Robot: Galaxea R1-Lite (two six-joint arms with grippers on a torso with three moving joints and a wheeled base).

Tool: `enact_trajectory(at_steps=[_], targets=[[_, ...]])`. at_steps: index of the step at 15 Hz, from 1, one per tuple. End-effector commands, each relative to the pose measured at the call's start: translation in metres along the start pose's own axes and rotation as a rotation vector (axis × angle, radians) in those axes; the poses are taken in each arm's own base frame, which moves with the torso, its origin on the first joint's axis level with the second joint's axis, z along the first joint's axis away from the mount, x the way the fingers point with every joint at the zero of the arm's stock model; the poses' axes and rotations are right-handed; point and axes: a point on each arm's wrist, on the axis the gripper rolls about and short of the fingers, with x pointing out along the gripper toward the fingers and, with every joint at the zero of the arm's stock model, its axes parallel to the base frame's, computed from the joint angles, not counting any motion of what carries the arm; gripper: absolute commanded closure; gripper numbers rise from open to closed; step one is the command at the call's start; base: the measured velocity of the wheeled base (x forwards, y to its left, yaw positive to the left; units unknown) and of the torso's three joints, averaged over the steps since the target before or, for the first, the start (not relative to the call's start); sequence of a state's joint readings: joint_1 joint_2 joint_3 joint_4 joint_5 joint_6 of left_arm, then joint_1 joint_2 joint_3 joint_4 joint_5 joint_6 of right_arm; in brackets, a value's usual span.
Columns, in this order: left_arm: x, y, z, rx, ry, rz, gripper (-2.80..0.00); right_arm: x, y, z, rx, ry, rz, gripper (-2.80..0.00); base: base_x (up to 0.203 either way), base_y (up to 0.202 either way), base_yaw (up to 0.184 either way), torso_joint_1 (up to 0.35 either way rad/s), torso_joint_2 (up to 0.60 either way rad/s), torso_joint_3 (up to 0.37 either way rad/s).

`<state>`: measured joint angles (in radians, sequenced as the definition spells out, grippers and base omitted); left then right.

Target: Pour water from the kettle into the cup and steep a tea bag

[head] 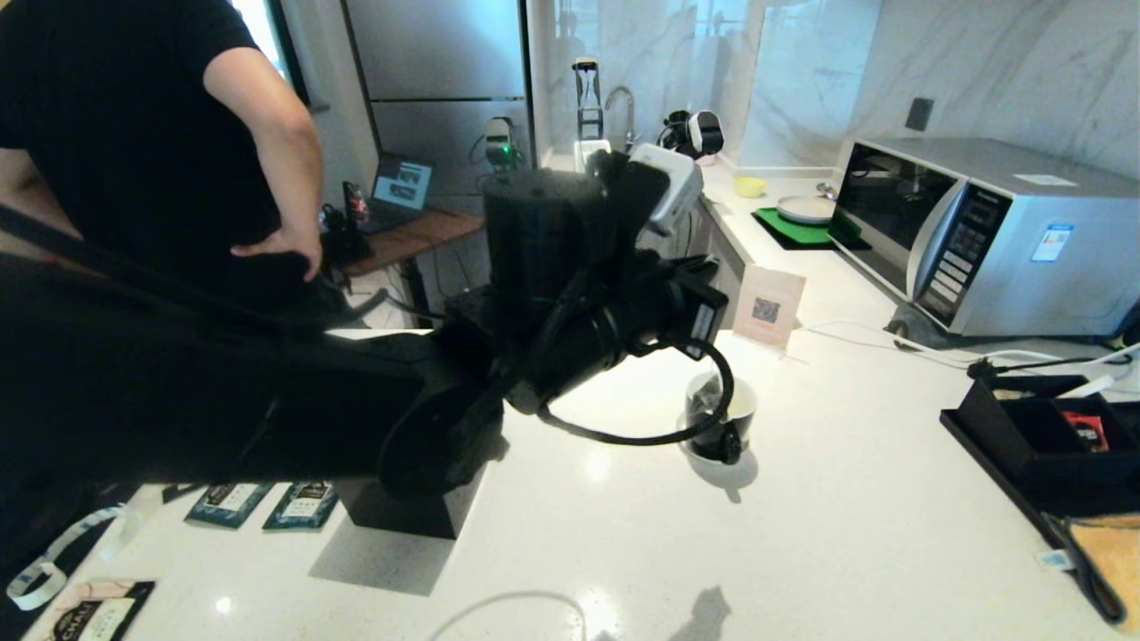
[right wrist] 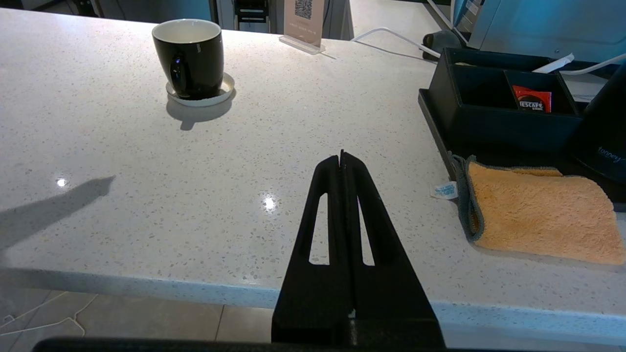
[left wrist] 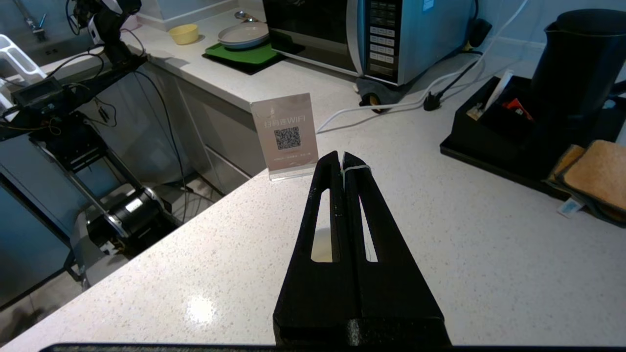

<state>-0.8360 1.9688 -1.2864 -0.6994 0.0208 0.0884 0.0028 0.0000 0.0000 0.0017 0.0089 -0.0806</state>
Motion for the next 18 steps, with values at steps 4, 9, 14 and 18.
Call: enact_trajectory(at_steps=[4,9,14,18], targets=[[0.027,-0.003,-0.025,0.001,0.032,-0.002,0.00,0.000,0.000,0.000,-0.001,0.001,0.001,0.00,0.000,0.000,0.000,0.000,0.00,0.000],[0.038,-0.006,-0.049,0.007,0.082,-0.008,0.00,0.000,0.000,0.000,-0.001,0.000,0.001,0.00,0.000,0.000,0.000,0.000,0.00,0.000],[0.052,-0.016,-0.078,0.007,0.080,-0.022,0.00,0.000,0.000,0.000,-0.001,0.001,0.001,0.00,0.000,0.000,0.000,0.000,0.00,0.000],[0.057,-0.022,-0.097,0.011,0.118,-0.036,0.00,0.000,0.000,0.000,-0.001,0.000,0.001,0.00,0.000,0.000,0.000,0.000,0.00,0.000]])
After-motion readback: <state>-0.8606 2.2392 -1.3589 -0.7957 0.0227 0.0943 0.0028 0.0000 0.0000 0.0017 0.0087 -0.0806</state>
